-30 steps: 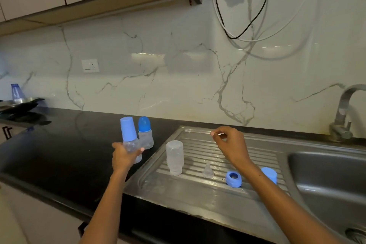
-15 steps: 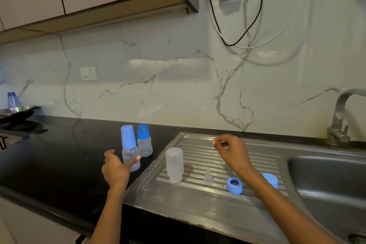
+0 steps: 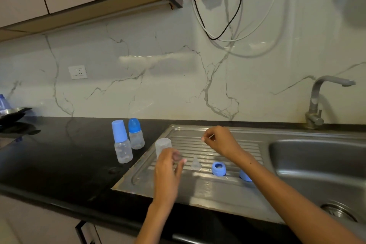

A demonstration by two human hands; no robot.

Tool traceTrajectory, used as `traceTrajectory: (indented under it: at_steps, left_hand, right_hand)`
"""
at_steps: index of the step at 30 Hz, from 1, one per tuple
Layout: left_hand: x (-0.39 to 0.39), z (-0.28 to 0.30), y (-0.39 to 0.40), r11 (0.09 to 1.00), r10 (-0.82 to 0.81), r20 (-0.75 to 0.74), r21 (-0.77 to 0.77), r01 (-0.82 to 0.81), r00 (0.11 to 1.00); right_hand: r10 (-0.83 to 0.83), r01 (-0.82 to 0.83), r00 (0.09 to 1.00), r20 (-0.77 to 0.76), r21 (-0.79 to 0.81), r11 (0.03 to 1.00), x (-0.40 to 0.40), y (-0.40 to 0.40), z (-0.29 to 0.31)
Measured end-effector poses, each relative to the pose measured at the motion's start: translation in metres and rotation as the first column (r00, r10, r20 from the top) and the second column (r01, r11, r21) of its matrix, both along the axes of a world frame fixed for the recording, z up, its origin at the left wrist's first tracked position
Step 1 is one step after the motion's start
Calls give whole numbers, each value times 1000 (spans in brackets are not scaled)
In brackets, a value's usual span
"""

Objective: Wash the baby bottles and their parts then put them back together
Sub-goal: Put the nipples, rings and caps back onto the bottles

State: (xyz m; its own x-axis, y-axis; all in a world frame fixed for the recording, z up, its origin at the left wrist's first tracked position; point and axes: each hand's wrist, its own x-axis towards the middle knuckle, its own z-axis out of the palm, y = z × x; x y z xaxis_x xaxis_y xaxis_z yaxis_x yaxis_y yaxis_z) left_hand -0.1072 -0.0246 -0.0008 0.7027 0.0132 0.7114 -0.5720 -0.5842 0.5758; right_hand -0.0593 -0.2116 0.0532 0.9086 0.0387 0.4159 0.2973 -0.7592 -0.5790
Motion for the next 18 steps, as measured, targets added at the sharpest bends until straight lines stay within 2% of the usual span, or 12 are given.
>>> traceTrajectory:
  at_steps: [2, 4, 6, 9, 12, 18]
  left_hand:
    - [11, -4, -15, 998, -39, -109, 35, 43, 993]
    - [24, -8, -26, 998, -10, -216, 59, 23, 976]
    - [36, -10, -33, 994, 45, -327, 104, -12, 944]
    - [47, -8, -40, 977, 140, -414, 204, -58, 899]
    - [53, -9, -44, 960, 200, -467, 271, -76, 861]
    - [61, -14, -51, 965, 215, -484, 240, -108, 849]
  right_hand:
    - [18, -29, 997, -80, -141, 990, -1, -3, -4]
    - [15, -63, 987, -161, -297, 953, -2, -5, -8]
    - [-10, -105, 970, -243, -453, 885, -3, -7, -15]
    - [-63, -156, 947, -314, -625, 764, -5, -7, -25]
    - [-78, -172, 945, -317, -686, 707, -6, -5, -30]
    - [-48, -167, 957, -286, -680, 714, -7, -5, -32]
